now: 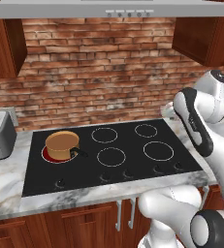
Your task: Pick up the sugar cube(s) and place them in the saucepan with hot chocolate.
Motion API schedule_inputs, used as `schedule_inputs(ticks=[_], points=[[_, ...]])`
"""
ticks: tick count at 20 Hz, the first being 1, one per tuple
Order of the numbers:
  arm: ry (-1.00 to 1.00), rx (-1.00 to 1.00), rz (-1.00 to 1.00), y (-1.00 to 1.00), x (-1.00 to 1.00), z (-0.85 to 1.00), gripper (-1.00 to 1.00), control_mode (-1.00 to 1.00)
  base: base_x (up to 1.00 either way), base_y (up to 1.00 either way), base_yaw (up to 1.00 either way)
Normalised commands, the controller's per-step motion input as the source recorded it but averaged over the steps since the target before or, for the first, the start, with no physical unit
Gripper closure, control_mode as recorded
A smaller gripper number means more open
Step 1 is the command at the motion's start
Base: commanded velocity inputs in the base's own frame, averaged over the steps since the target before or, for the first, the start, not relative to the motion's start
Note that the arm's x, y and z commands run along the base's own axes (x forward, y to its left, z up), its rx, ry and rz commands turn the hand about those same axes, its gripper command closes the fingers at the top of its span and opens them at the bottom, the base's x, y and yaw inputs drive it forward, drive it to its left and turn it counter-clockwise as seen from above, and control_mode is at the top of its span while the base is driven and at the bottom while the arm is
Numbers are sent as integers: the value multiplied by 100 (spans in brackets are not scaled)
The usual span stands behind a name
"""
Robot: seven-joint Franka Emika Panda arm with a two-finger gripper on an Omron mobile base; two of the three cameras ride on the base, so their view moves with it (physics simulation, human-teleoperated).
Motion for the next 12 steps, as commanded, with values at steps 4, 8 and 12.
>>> schedule_inputs(ticks=[4, 8, 12], points=[[0, 0, 16, 100, 52, 8, 100, -100, 0, 0, 0], [0, 0, 22, 100, 58, 0, 100, -100, 0, 0, 0], [0, 0, 24, 100, 65, 0, 100, -100, 0, 0, 0]])
